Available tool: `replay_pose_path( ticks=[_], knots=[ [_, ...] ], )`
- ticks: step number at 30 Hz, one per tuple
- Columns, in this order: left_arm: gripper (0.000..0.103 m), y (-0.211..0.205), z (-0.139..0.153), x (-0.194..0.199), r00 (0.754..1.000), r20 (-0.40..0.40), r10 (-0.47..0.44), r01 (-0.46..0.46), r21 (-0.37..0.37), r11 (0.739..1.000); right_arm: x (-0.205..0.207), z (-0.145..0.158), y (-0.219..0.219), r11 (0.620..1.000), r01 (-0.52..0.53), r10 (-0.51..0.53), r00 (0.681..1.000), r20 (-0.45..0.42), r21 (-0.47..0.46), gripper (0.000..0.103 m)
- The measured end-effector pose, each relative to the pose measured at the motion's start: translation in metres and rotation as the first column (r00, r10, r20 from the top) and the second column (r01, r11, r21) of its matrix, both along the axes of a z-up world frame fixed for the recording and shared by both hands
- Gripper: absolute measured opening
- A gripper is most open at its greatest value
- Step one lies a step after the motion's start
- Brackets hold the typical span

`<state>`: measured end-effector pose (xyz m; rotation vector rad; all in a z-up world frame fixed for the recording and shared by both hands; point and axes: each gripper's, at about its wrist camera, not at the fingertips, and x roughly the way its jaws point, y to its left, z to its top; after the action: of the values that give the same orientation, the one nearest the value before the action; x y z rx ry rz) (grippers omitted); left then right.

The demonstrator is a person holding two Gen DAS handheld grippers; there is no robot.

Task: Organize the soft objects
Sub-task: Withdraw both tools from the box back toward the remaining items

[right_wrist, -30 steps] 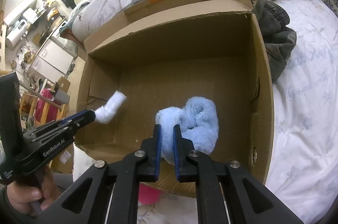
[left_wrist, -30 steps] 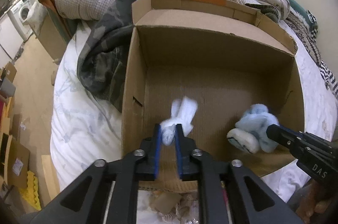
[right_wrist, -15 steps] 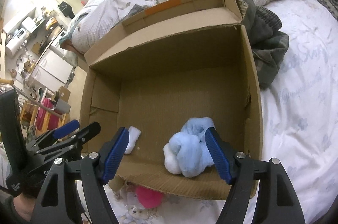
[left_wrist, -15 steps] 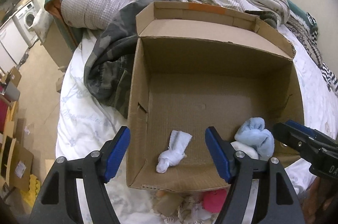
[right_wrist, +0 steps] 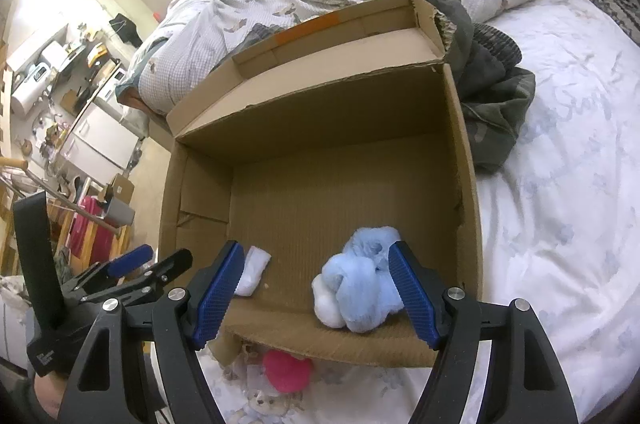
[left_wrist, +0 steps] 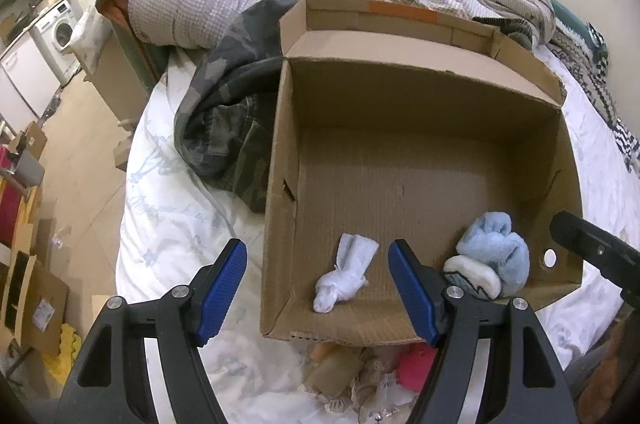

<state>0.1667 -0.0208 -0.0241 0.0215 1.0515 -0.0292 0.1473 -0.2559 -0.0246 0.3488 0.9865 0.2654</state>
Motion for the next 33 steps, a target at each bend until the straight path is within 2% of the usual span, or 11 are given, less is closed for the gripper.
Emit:
replay_pose_path(
  ticks=[6, 9, 11, 13, 18, 23, 30, 31, 33],
  knots=[
    [0.071, 0.007, 0.018, -0.015, 0.999, 0.043, 0.004, -0.003, -0.009, 1.0, -0.008, 0.003, -0.001, 1.0, 0.01, -0.01, 1.0, -0.002, -0.003, 0.079],
    [0.071, 0.014, 0.023, -0.027, 0.997, 0.071, 0.011, -0.013, 0.029, 1.0, -0.016, 0.004, 0.0, 1.0, 0.004, -0.004, 1.0, -0.008, -0.014, 0.079],
    [0.071, 0.019, 0.024, -0.034, 0.997, 0.071, 0.022, -0.026, 0.049, 0.998, -0.022, 0.001, -0.001, 1.0, 0.008, -0.008, 1.0, -0.027, 0.0, 0.079],
    [0.071, 0.026, 0.023, -0.039, 0.997, 0.06, 0.041, -0.043, 0.035, 0.998, -0.03, -0.004, -0.002, 1.0, 0.014, -0.013, 0.999, -0.051, 0.024, 0.079],
    [0.071, 0.048, 0.014, -0.055, 0.995, 0.003, 0.095, -0.095, -0.006, 0.995, -0.044, -0.008, 0.0, 0.999, -0.007, 0.01, 0.997, -0.078, 0.035, 0.079],
    [0.071, 0.052, -0.011, -0.063, 0.99, -0.116, 0.085, -0.092, -0.056, 0.994, -0.055, -0.014, -0.003, 1.0, -0.005, 0.008, 0.994, -0.108, 0.029, 0.079],
    [0.064, 0.024, -0.048, -0.059, 0.967, -0.251, -0.04, 0.005, -0.14, 0.99, -0.057, -0.02, -0.005, 1.0, 0.017, -0.013, 0.99, -0.139, 0.022, 0.079],
    [0.06, 0.018, -0.054, -0.058, 0.964, -0.261, -0.058, 0.021, -0.143, 0.99, -0.056, -0.02, -0.006, 1.0, 0.019, -0.016, 0.99, -0.14, 0.023, 0.079],
    [0.06, 0.007, -0.061, -0.055, 0.96, -0.268, -0.076, 0.049, -0.106, 0.993, -0.055, -0.022, -0.006, 0.999, 0.023, -0.02, 0.989, -0.144, 0.023, 0.079]
  ],
)
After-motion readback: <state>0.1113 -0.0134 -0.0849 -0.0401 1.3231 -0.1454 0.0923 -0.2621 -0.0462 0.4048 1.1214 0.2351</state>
